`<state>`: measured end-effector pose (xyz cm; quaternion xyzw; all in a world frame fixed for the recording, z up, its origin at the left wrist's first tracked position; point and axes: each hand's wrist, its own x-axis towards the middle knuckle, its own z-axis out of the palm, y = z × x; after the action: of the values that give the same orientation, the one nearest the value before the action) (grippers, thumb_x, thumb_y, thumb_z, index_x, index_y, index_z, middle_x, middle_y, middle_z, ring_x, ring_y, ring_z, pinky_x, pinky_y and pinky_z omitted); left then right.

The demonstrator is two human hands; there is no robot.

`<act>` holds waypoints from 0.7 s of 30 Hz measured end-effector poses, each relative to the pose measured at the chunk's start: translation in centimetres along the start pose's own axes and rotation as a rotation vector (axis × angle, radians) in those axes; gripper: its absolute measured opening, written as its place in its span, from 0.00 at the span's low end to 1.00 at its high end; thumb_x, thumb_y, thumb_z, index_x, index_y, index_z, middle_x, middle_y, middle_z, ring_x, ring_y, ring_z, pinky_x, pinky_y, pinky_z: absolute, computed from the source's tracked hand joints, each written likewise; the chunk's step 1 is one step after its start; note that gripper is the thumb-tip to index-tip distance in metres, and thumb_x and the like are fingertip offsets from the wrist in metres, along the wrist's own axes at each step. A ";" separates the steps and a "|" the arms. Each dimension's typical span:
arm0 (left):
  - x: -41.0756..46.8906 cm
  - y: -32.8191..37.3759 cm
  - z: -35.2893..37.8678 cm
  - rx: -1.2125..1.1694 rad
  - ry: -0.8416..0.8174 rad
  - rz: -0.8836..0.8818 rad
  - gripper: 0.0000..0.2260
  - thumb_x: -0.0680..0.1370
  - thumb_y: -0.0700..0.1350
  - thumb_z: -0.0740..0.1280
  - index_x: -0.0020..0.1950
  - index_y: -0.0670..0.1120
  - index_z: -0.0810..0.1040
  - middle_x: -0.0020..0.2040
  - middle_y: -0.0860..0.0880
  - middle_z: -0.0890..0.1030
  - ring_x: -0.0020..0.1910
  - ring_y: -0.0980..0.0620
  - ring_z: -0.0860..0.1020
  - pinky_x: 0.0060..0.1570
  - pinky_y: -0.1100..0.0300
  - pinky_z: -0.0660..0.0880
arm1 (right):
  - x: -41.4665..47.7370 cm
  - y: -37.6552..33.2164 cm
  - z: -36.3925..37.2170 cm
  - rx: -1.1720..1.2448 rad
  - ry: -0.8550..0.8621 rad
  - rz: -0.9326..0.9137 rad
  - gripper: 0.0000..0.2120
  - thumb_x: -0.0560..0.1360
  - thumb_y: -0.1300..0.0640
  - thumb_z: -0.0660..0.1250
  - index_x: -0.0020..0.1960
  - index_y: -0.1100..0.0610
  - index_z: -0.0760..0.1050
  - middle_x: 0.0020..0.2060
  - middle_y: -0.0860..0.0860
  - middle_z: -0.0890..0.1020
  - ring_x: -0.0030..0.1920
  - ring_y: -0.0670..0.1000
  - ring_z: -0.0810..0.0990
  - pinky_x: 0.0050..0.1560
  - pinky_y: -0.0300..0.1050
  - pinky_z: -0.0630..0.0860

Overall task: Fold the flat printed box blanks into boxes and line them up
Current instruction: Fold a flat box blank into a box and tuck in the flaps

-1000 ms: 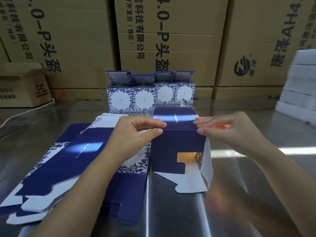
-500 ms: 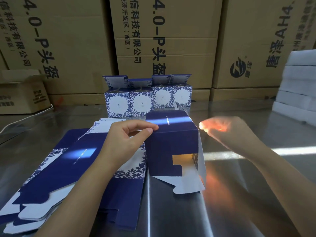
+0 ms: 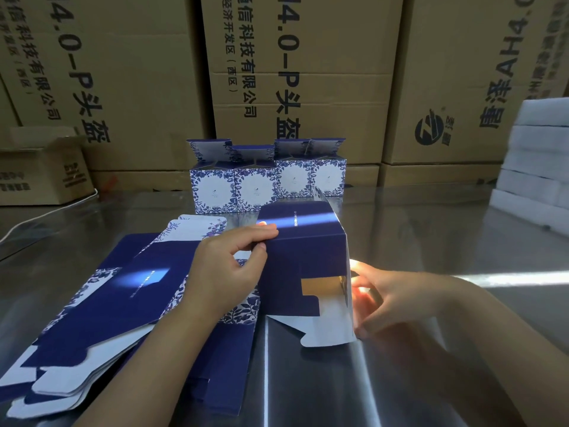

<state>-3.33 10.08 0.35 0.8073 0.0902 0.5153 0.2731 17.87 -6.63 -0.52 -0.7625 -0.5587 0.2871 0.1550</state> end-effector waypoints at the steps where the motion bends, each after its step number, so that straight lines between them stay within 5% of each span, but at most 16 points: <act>1: 0.0 -0.1 0.1 0.006 0.004 0.001 0.14 0.71 0.38 0.62 0.51 0.50 0.83 0.50 0.60 0.81 0.53 0.67 0.78 0.55 0.70 0.73 | 0.1 0.0 0.3 0.013 0.014 -0.014 0.55 0.59 0.44 0.78 0.73 0.32 0.44 0.64 0.34 0.73 0.57 0.33 0.73 0.56 0.37 0.73; 3: -0.1 -0.2 0.2 0.012 0.011 -0.006 0.14 0.71 0.39 0.62 0.51 0.49 0.83 0.51 0.60 0.80 0.54 0.67 0.77 0.55 0.70 0.73 | 0.5 -0.2 0.7 0.069 0.084 -0.052 0.55 0.59 0.42 0.78 0.73 0.33 0.44 0.60 0.34 0.75 0.49 0.28 0.74 0.48 0.29 0.72; 7: -0.1 -0.6 0.2 -0.022 0.040 -0.075 0.14 0.71 0.41 0.62 0.51 0.52 0.82 0.51 0.60 0.81 0.51 0.69 0.77 0.49 0.75 0.71 | 0.8 -0.1 0.1 0.278 0.161 -0.105 0.57 0.61 0.45 0.79 0.76 0.41 0.44 0.70 0.44 0.70 0.61 0.40 0.76 0.56 0.39 0.75; 10: 0.1 -0.6 0.3 -0.103 0.057 -0.156 0.13 0.71 0.44 0.62 0.50 0.57 0.80 0.52 0.61 0.81 0.52 0.67 0.77 0.46 0.74 0.72 | 0.6 -0.2 -0.7 0.440 0.216 -0.183 0.50 0.64 0.53 0.78 0.76 0.48 0.51 0.66 0.45 0.74 0.56 0.41 0.80 0.49 0.36 0.77; 12: 0.1 -0.6 0.5 -0.147 0.043 -0.196 0.13 0.71 0.44 0.63 0.50 0.59 0.79 0.52 0.60 0.81 0.52 0.65 0.78 0.47 0.71 0.74 | 0.4 -0.2 -1.2 0.467 0.264 -0.273 0.40 0.65 0.50 0.77 0.72 0.45 0.62 0.63 0.45 0.78 0.57 0.43 0.80 0.51 0.37 0.77; 15: 0.0 -0.5 0.8 -0.195 -0.018 -0.221 0.16 0.72 0.41 0.65 0.53 0.60 0.78 0.52 0.57 0.83 0.50 0.64 0.79 0.45 0.72 0.74 | 0.3 -0.3 -1.7 0.594 0.322 -0.295 0.34 0.64 0.38 0.74 0.67 0.32 0.63 0.63 0.37 0.76 0.60 0.43 0.78 0.57 0.41 0.75; 19: -0.5 -0.2 1.5 -0.247 -0.146 -0.315 0.23 0.69 0.47 0.64 0.61 0.66 0.69 0.50 0.54 0.84 0.49 0.56 0.81 0.50 0.62 0.76 | 0.4 0.1 -2.2 0.700 0.453 -0.302 0.40 0.69 0.36 0.69 0.75 0.41 0.53 0.62 0.35 0.76 0.60 0.43 0.78 0.57 0.40 0.77; 21: -0.6 0.0 1.7 -0.281 -0.198 -0.352 0.28 0.71 0.48 0.63 0.65 0.69 0.60 0.50 0.55 0.84 0.49 0.52 0.82 0.52 0.56 0.75 | 0.2 0.0 -2.3 0.715 0.494 -0.316 0.40 0.69 0.35 0.69 0.75 0.46 0.58 0.61 0.39 0.78 0.60 0.44 0.79 0.59 0.43 0.75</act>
<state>-2.14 9.23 -0.66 0.7800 0.1295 0.3855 0.4756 19.33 -6.22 1.28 -0.6121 -0.4803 0.2443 0.5788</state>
